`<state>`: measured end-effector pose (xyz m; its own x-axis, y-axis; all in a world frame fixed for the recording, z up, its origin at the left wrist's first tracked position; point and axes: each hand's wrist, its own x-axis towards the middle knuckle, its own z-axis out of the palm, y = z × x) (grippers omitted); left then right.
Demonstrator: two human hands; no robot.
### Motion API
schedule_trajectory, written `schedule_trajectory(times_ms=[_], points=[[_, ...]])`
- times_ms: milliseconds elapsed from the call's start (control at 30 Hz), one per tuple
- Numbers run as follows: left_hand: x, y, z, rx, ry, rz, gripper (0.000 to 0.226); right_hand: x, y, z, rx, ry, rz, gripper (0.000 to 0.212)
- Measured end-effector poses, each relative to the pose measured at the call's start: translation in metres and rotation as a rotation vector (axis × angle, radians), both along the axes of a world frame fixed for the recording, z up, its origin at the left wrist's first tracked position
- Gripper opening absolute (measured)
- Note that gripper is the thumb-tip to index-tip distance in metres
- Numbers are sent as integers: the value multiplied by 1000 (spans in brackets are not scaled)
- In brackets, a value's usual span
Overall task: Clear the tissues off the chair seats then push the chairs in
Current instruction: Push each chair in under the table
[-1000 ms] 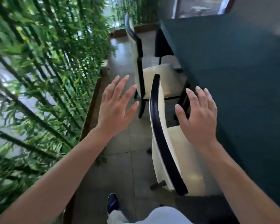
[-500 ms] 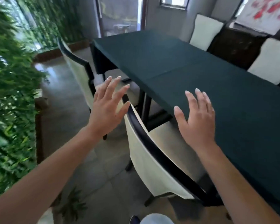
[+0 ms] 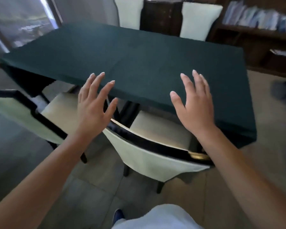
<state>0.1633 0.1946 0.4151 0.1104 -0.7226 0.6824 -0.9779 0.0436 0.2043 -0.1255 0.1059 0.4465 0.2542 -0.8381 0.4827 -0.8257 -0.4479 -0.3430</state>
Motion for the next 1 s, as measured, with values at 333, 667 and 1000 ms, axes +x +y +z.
schedule_trajectory(times_ms=[333, 667, 1000], points=[[22, 9, -50, 51, 99, -222, 46, -4, 106, -21, 82, 152, -208, 66], [17, 29, -49, 80, 46, -297, 49, -4, 143, -59, 220, 73, -239, 65], [4, -10, -110, 210, -144, -360, 41, 25, 106, -116, 199, 330, -442, 57]])
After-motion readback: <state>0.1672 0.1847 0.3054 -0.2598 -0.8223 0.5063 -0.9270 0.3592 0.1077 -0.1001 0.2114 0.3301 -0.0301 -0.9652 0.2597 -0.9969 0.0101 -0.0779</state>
